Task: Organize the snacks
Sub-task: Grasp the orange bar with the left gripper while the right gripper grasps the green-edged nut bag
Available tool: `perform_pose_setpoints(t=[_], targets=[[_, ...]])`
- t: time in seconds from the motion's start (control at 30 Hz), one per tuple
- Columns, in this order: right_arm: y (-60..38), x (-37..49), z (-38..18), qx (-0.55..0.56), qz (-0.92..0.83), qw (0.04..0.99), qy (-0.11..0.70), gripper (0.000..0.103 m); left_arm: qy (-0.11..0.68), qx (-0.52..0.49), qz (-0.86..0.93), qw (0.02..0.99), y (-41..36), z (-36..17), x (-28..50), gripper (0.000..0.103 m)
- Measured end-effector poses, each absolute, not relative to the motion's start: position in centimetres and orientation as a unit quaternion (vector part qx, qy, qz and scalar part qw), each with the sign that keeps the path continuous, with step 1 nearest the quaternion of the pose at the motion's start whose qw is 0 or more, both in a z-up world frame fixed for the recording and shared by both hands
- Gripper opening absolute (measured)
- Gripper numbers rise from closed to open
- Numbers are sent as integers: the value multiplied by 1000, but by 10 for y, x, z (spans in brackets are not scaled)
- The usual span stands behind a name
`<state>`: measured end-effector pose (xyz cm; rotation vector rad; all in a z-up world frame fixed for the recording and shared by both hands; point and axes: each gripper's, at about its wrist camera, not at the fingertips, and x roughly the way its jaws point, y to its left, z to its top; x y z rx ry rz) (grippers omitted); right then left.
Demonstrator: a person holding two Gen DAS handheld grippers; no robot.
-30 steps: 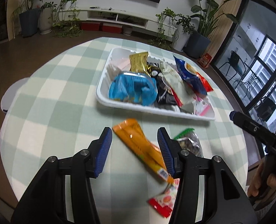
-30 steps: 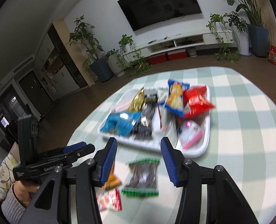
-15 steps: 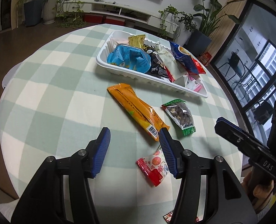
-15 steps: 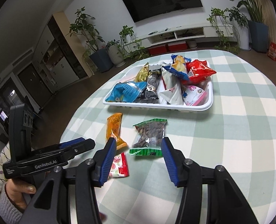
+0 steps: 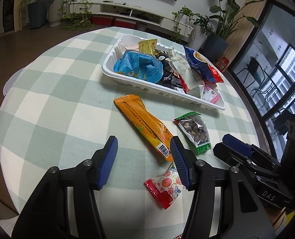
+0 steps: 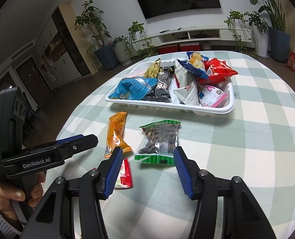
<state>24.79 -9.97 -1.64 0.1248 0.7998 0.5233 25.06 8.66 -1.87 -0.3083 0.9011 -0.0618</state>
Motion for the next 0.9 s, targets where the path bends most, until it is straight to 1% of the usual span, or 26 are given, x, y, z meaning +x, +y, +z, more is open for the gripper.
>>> perform_pose_setpoints(t=[0.47,0.9], targets=[[-86,269,-32,26,241,882,405,56,442,-156,-26,883,89,-28,276,53],[-86,276,-39,22,240,876,418,57,451,-159,-25,878,89,-38,287,54]])
